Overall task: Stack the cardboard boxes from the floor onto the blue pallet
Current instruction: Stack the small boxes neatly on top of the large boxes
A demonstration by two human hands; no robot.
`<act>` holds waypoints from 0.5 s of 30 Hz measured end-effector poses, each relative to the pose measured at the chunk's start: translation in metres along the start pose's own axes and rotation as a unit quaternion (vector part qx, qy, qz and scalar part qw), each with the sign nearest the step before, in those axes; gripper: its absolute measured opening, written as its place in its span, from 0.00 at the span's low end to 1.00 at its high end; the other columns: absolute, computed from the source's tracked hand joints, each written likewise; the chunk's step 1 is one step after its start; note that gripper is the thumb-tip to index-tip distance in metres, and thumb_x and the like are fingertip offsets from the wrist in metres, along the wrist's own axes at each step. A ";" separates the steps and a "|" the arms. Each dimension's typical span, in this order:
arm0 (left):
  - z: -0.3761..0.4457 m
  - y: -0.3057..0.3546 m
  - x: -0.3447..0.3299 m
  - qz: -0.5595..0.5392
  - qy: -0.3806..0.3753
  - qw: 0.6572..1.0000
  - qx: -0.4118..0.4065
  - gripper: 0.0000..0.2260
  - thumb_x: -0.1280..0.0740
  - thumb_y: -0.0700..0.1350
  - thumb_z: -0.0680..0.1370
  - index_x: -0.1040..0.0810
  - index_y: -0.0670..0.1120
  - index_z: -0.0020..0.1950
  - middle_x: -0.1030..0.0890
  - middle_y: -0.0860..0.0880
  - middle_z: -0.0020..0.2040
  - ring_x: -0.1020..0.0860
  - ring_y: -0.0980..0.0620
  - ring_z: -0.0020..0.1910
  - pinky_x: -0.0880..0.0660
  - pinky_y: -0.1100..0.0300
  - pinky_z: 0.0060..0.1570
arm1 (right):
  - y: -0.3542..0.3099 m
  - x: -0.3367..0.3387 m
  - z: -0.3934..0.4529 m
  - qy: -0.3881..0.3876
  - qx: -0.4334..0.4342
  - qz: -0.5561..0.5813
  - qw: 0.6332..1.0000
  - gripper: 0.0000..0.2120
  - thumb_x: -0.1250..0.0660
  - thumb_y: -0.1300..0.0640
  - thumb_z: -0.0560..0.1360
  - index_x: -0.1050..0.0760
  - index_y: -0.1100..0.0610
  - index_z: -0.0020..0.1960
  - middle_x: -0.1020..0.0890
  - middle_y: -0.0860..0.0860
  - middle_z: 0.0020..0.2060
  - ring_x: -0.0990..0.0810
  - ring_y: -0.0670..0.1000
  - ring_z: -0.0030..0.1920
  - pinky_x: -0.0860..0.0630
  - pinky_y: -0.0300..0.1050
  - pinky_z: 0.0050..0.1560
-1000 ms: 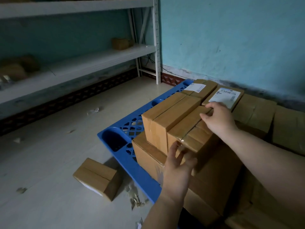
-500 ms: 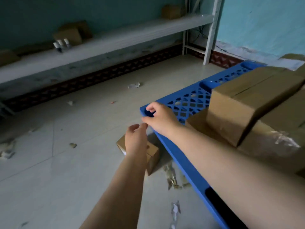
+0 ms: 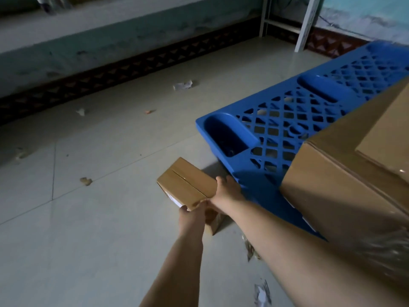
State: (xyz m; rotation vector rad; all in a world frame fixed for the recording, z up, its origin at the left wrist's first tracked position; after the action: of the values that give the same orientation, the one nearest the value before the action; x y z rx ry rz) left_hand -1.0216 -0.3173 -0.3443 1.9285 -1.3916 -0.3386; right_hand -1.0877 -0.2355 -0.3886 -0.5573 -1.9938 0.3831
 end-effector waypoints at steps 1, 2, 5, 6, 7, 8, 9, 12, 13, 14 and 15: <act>0.006 -0.002 -0.004 -0.006 -0.001 1.000 0.008 0.15 0.36 0.43 0.76 0.31 0.45 0.62 0.30 0.53 0.38 0.33 0.58 0.35 0.31 0.54 0.50 | 0.003 -0.003 0.006 -0.005 -0.007 0.002 1.000 0.38 0.31 0.47 0.69 0.46 0.52 0.73 0.40 0.55 0.71 0.40 0.59 0.70 0.35 0.57 0.66; 0.011 -0.003 -0.008 -0.013 -0.005 1.000 0.019 0.14 0.36 0.43 0.76 0.30 0.46 0.60 0.30 0.53 0.38 0.34 0.57 0.35 0.31 0.53 0.51 | 0.006 -0.005 0.010 -0.013 -0.010 0.009 1.000 0.37 0.30 0.48 0.69 0.44 0.53 0.72 0.37 0.56 0.70 0.36 0.58 0.68 0.32 0.56 0.64; 0.023 -0.005 -0.014 -0.030 -0.011 0.998 0.050 0.10 0.37 0.42 0.75 0.29 0.46 0.56 0.28 0.51 0.40 0.31 0.52 0.38 0.28 0.48 0.51 | 0.013 -0.006 0.016 -0.022 -0.012 0.042 0.999 0.26 0.31 0.53 0.71 0.34 0.56 0.66 0.25 0.55 0.60 0.25 0.55 0.56 0.25 0.50 0.54; 0.025 -0.006 -0.014 -0.038 -0.006 0.998 0.046 0.07 0.37 0.41 0.75 0.28 0.47 0.53 0.27 0.50 0.40 0.30 0.52 0.38 0.27 0.49 0.48 | 0.014 -0.006 0.016 -0.018 -0.009 0.054 0.998 0.23 0.31 0.54 0.71 0.32 0.56 0.63 0.23 0.54 0.57 0.23 0.54 0.53 0.24 0.49 0.52; 0.025 -0.005 -0.013 -0.045 0.000 0.998 0.035 0.06 0.37 0.40 0.75 0.29 0.49 0.50 0.26 0.49 0.41 0.29 0.52 0.38 0.27 0.50 0.44 | 0.013 -0.005 0.014 -0.015 -0.005 0.074 0.997 0.22 0.30 0.53 0.70 0.31 0.56 0.61 0.22 0.53 0.55 0.23 0.53 0.51 0.23 0.50 0.52; 0.025 -0.005 -0.011 -0.047 0.004 0.999 0.024 0.06 0.38 0.40 0.75 0.30 0.50 0.49 0.25 0.49 0.42 0.28 0.51 0.39 0.26 0.50 0.44 | 0.013 -0.004 0.010 -0.014 -0.001 0.098 0.995 0.23 0.29 0.51 0.69 0.30 0.56 0.60 0.22 0.53 0.54 0.23 0.53 0.51 0.23 0.50 0.52; 0.025 -0.004 -0.009 -0.049 0.008 0.999 0.014 0.07 0.38 0.40 0.75 0.30 0.52 0.50 0.24 0.49 0.44 0.27 0.50 0.40 0.25 0.48 0.47 | 0.011 -0.002 0.005 -0.009 0.002 0.125 0.992 0.25 0.28 0.49 0.68 0.30 0.56 0.60 0.22 0.53 0.54 0.23 0.53 0.52 0.23 0.51 0.52; 0.011 0.004 0.003 -0.053 0.024 0.998 -0.016 0.10 0.36 0.43 0.76 0.33 0.53 0.54 0.23 0.49 0.45 0.26 0.49 0.40 0.27 0.47 0.51 | 0.001 0.013 -0.019 0.026 0.019 0.195 0.980 0.32 0.27 0.44 0.65 0.33 0.53 0.65 0.26 0.51 0.58 0.25 0.53 0.57 0.25 0.51 0.55; 0.003 0.008 0.008 -0.059 0.033 0.997 -0.028 0.12 0.36 0.45 0.75 0.32 0.53 0.58 0.23 0.49 0.47 0.26 0.49 0.41 0.28 0.48 0.51 | -0.005 0.021 -0.029 0.046 0.032 0.212 0.976 0.33 0.28 0.43 0.65 0.34 0.52 0.66 0.28 0.50 0.59 0.27 0.52 0.58 0.27 0.48 0.55; -0.007 0.015 0.012 -0.070 0.038 0.996 -0.037 0.17 0.35 0.47 0.75 0.32 0.53 0.63 0.22 0.48 0.51 0.26 0.48 0.44 0.28 0.48 0.53 | -0.013 0.031 -0.041 0.069 0.049 0.229 0.970 0.33 0.28 0.43 0.65 0.34 0.51 0.66 0.30 0.50 0.59 0.28 0.51 0.58 0.28 0.45 0.53; -0.018 0.022 0.015 -0.083 0.042 0.995 -0.046 0.23 0.34 0.49 0.74 0.34 0.53 0.68 0.23 0.47 0.56 0.27 0.48 0.47 0.28 0.48 0.55 | -0.022 0.042 -0.053 0.091 0.070 0.242 0.963 0.32 0.28 0.43 0.66 0.34 0.50 0.65 0.31 0.50 0.57 0.29 0.51 0.57 0.30 0.43 0.51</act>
State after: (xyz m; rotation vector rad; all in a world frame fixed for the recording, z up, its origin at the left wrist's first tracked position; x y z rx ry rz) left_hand -1.0211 -0.3274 -0.3133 1.9634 -1.1460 -0.3882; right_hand -1.0629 -0.2296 -0.3225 -0.9563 -1.6248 0.7376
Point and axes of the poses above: each hand's wrist, its own z-axis towards the middle knuckle, its own x-axis out of the back of the hand, y = z × x, the point moved 1 cm from there along z, towards the middle knuckle
